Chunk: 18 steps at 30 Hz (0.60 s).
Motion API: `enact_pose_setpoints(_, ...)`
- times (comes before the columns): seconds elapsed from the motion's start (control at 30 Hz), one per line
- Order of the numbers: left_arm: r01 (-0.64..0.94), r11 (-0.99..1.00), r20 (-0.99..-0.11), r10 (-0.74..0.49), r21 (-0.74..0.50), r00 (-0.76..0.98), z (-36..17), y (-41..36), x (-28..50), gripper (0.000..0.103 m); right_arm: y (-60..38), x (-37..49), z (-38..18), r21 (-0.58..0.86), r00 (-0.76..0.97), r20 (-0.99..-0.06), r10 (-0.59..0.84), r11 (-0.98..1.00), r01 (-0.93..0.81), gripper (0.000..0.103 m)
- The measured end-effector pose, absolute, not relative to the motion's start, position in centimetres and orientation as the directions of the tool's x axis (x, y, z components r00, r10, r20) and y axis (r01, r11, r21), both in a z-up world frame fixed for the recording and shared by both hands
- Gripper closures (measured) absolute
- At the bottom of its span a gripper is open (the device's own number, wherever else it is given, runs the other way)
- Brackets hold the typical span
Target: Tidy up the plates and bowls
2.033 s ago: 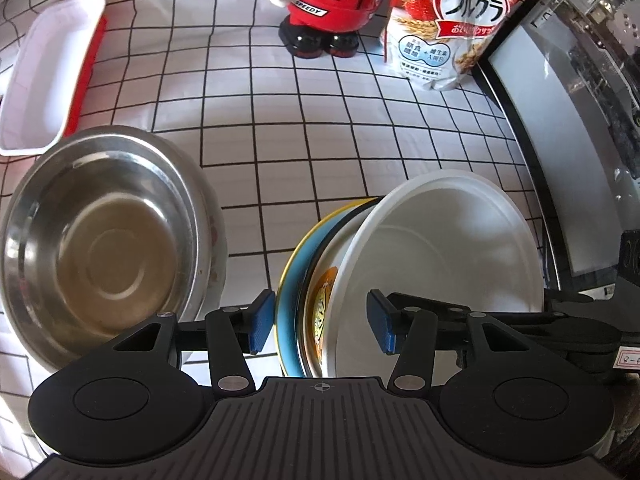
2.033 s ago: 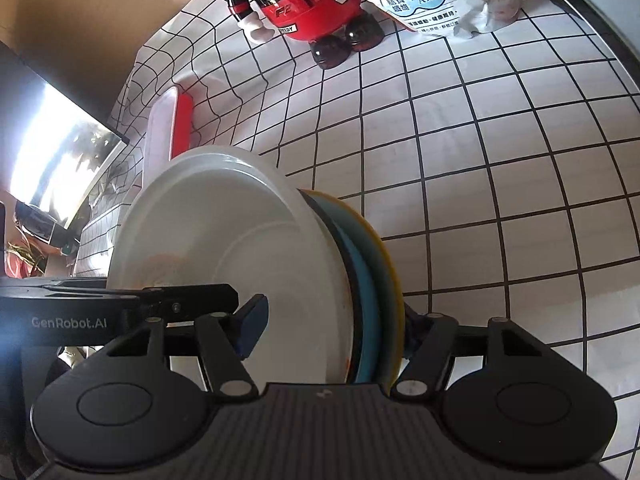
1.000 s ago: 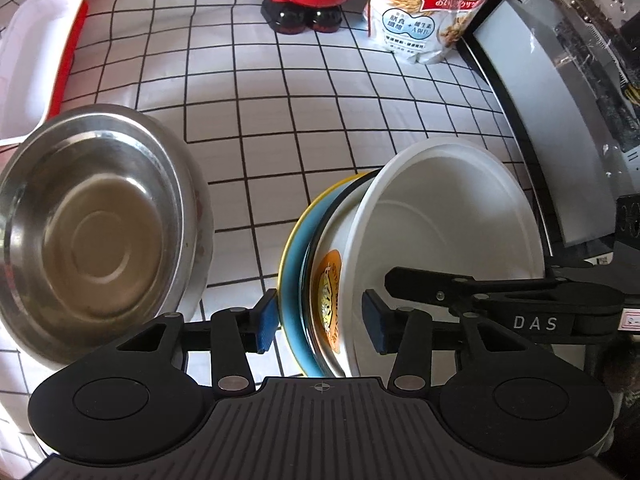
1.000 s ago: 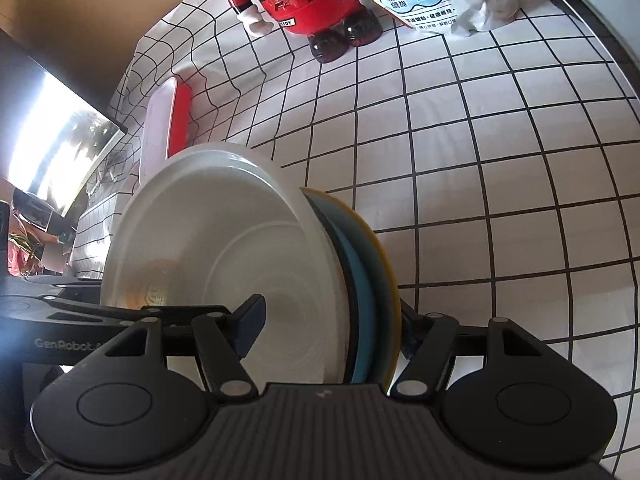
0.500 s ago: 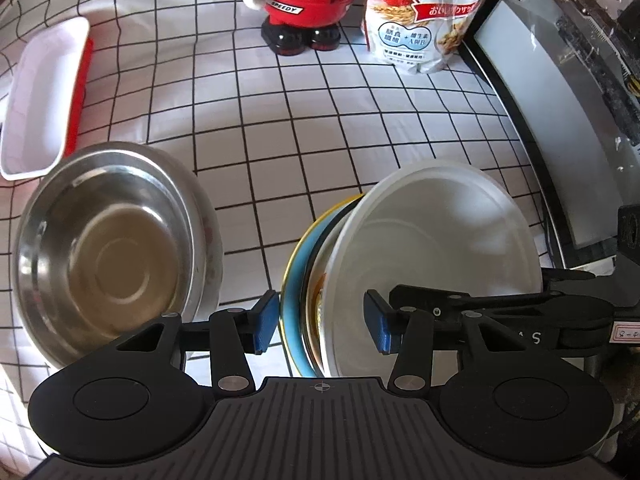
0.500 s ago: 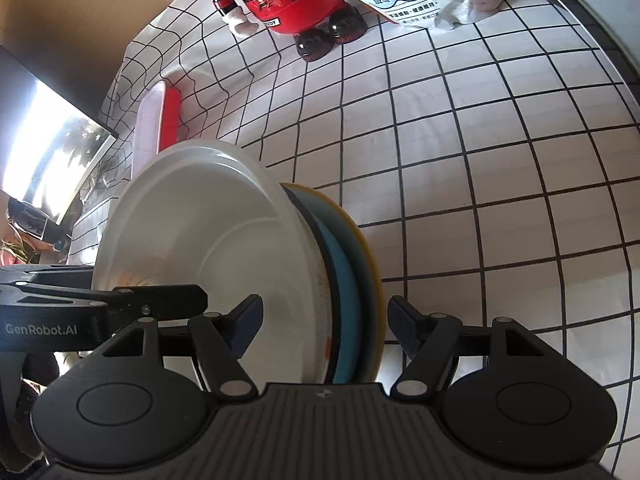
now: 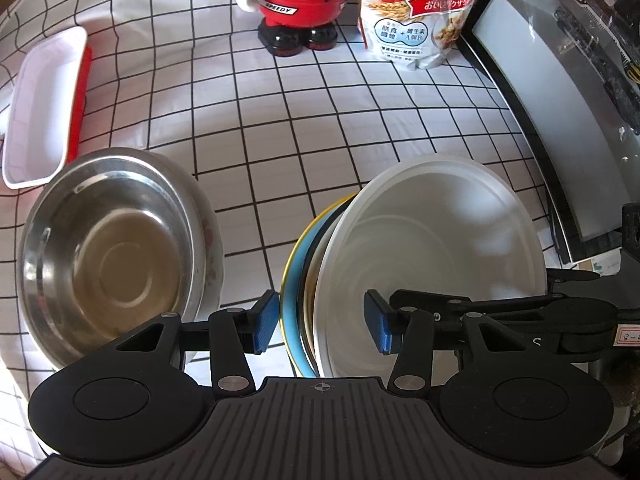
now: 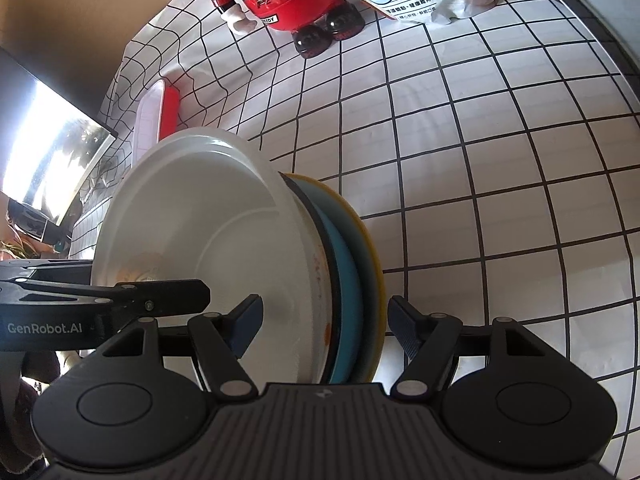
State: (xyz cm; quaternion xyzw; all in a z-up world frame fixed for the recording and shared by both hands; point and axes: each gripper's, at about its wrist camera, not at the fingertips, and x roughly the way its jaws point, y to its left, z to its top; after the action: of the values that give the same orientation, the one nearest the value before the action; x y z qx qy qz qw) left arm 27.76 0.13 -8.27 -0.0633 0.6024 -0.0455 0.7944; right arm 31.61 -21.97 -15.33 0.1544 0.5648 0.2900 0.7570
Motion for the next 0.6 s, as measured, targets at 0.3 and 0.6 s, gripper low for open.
enact_pose_setpoints(0.3, -0.009, 0.987, -0.953, -0.153, -0.161, 0.263, -8.57, 0.18, 28.02, 0.051, -22.02, 31.59, -15.32, 0.582, 0.185, -0.752, 0.633, 0.769, -0.263, 0.033)
enact_pose_setpoints(0.6, -0.011, 0.984, -0.95, -0.172, -0.181, 0.261, -8.6, 0.39, 28.16, 0.05, -22.0, 31.6, -15.16, 0.596, 0.177, -0.743, 0.646, 0.758, -0.264, 0.038)
